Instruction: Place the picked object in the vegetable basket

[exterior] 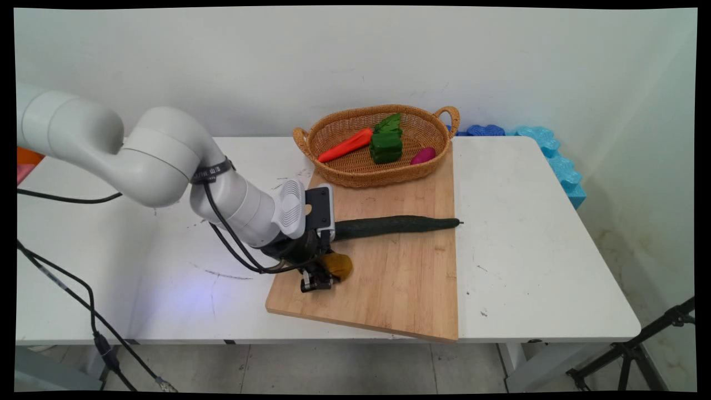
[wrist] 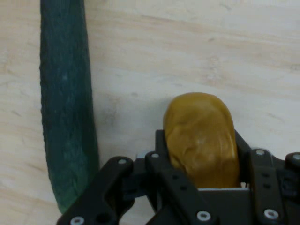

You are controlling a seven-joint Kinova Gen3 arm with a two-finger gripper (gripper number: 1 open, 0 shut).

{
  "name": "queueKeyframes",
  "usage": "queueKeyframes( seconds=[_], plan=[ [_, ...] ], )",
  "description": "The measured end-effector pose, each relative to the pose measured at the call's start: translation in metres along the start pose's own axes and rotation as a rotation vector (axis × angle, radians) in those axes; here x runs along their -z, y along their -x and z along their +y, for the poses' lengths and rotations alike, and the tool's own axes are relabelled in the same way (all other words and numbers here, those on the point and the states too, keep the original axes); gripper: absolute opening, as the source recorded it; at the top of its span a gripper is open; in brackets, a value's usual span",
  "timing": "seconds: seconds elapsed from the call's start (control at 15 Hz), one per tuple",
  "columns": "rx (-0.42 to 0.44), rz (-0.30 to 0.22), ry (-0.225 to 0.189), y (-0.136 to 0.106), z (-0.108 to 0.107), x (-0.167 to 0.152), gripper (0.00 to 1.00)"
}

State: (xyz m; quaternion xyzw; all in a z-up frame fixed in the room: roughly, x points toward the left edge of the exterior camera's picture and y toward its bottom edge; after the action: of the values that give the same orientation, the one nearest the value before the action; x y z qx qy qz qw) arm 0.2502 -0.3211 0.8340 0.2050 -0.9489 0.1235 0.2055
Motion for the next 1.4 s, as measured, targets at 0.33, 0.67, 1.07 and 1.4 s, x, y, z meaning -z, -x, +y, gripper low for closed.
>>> queueKeyframes(
  seconds=[0.33,0.67,1.07,1.4],
  plan=[
    [-0.006,0.042,0.007,-0.015,-0.004,0.014,0.0],
    [-0.01,0.083,0.007,-0.035,-0.02,0.031,0.0],
    [-0.036,0.117,-0.025,-0.054,-0.058,0.05,0.0],
    [-0.053,0.129,-0.069,-0.063,-0.093,0.058,0.0]
  ],
)
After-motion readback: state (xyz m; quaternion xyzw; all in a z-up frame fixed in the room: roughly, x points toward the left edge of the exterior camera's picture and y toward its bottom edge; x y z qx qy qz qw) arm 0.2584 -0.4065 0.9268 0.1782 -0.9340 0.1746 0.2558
